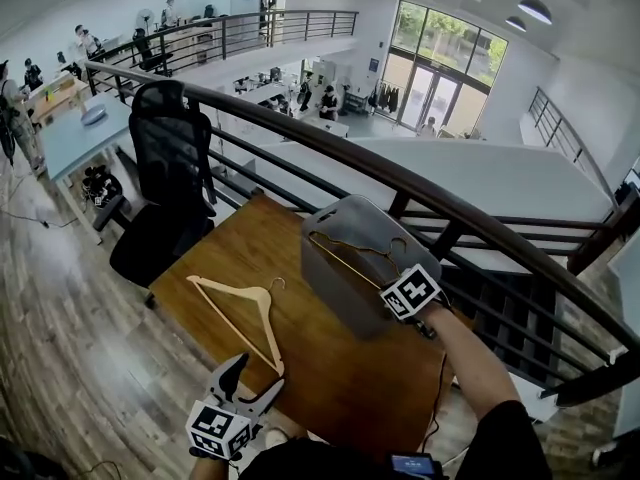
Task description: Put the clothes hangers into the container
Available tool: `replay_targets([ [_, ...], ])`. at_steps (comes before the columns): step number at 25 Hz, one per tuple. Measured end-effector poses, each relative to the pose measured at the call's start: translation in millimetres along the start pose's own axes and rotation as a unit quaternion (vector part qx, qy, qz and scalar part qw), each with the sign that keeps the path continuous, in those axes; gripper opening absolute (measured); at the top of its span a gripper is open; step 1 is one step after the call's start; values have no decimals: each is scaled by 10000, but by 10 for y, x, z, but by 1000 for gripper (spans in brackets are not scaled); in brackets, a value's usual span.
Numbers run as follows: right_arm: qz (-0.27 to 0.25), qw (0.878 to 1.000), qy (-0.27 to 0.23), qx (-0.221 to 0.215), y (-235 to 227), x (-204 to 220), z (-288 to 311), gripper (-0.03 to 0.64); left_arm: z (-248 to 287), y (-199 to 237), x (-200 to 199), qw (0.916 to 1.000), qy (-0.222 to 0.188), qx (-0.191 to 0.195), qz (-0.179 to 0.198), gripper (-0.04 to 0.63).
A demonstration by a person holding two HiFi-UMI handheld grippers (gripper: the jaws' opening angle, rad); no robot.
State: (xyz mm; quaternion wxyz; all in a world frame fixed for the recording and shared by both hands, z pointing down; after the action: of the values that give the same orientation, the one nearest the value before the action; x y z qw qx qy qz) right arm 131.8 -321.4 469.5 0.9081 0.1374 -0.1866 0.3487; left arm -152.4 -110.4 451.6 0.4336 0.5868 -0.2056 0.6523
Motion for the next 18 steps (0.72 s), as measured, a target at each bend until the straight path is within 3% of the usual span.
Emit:
replay_targets([
  [10, -221, 9924, 1174, -305, -121, -55, 438, 18, -100, 59, 88, 9995, 89, -265, -128, 348],
  [18, -275, 9909, 1264, -384, -136, -109, 686, 23, -200, 62, 164, 9983, 172, -523, -211, 348],
])
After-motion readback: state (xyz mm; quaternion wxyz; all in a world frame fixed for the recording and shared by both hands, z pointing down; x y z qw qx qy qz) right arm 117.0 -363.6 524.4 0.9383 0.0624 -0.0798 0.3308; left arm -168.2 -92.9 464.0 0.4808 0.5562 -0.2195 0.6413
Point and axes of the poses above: the fingertips, and each gripper's own axes: z forward along the fingers, y to its left, x out of its underside, the point moved 4 cm from there along -z, backward along the fingers, and after that the axes turned 1 degree about -z, right-handed, at the moved point
